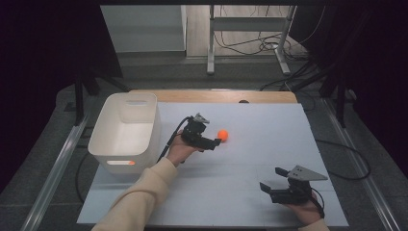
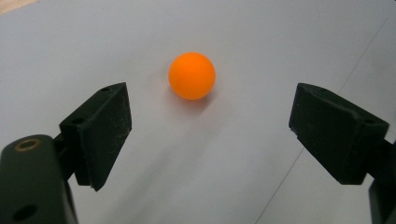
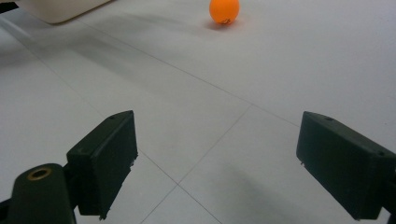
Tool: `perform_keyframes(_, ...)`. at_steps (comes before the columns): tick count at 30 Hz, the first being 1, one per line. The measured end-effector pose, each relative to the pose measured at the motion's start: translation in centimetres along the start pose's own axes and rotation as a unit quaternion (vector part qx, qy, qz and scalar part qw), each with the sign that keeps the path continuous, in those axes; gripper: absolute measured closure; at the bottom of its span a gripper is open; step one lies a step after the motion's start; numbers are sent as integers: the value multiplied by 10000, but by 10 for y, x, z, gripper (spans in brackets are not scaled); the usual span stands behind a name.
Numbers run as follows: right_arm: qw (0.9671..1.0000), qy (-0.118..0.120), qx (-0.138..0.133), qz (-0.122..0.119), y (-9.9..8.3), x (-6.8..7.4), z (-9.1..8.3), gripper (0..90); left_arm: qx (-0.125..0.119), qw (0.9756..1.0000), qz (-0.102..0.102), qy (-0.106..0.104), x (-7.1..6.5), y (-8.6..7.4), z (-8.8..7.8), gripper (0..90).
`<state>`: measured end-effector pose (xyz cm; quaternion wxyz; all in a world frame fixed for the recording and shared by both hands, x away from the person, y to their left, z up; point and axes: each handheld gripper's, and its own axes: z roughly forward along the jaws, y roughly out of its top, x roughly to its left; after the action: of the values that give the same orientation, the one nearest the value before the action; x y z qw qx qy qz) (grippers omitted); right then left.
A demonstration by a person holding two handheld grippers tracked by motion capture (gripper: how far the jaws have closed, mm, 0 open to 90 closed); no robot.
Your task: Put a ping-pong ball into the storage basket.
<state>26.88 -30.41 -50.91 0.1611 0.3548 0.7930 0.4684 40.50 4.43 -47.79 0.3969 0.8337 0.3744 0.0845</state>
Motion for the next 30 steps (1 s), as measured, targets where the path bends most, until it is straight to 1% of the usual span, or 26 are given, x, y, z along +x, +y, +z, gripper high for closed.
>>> perform_keyframes(8, 10000, 0, -1, -6, 0, 0, 0, 129, 77, 10000, -31, 11, 2, 1, 9, 138)
perform_keyframes(10, 10000, -4, -1, -4, 0, 0, 0, 129, 63, 10000, -37, 26, 2, 1, 11, 138)
perform_keyframes(14, 10000, -17, 5, -7, -1, 0, -1, 129, 79, 9999, -64, -8, 3, 1, 16, 138)
perform_keyframes(18, 10000, -30, 11, -13, -1, 0, -1, 129, 125, 9999, -15, -18, 2, 2, 20, 137)
perform_keyframes(25, 10000, -29, 6, -4, -1, 0, -1, 129, 120, 9999, -31, -19, 2, 5, 26, 136)
perform_keyframes(30, 10000, -32, -2, -1, -1, 0, -2, 129, 167, 9999, -30, -33, 1, 7, 32, 135)
